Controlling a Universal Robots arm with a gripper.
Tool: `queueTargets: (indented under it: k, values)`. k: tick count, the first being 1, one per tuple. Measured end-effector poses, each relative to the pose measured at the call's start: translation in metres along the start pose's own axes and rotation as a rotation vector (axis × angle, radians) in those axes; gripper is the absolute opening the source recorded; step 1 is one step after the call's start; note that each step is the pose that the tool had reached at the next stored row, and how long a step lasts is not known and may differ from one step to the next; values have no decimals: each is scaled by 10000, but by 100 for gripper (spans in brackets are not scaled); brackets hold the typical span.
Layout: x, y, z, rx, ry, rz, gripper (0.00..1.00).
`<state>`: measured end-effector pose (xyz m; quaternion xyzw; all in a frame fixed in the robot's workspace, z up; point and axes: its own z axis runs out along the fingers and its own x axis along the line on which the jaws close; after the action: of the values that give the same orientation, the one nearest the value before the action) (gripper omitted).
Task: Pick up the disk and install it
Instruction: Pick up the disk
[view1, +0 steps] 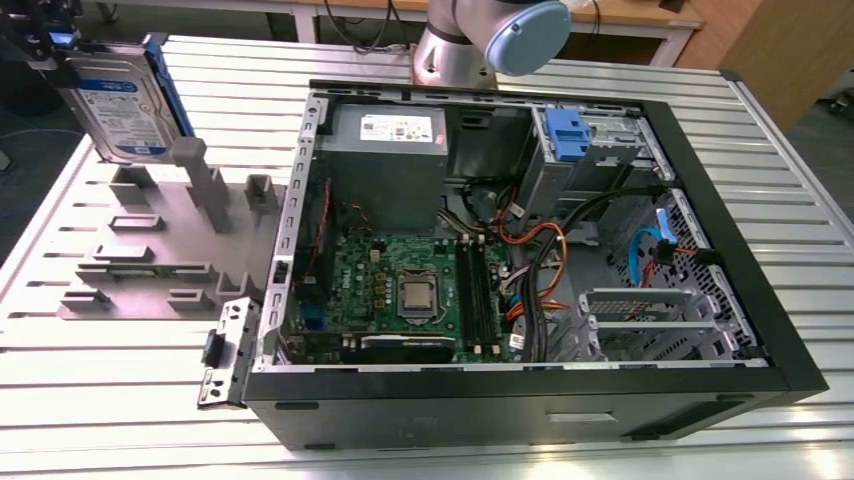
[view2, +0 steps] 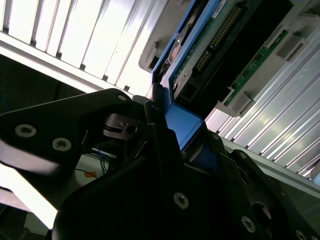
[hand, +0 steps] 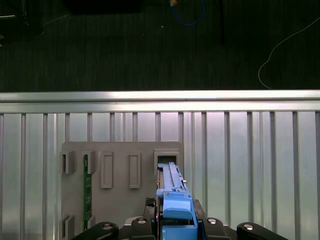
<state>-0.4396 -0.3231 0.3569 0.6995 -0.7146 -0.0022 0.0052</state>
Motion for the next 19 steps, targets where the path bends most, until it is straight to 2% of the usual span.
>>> queueTargets:
  k: [19]
  values:
    - [0,1,-34,-1,1,0,36]
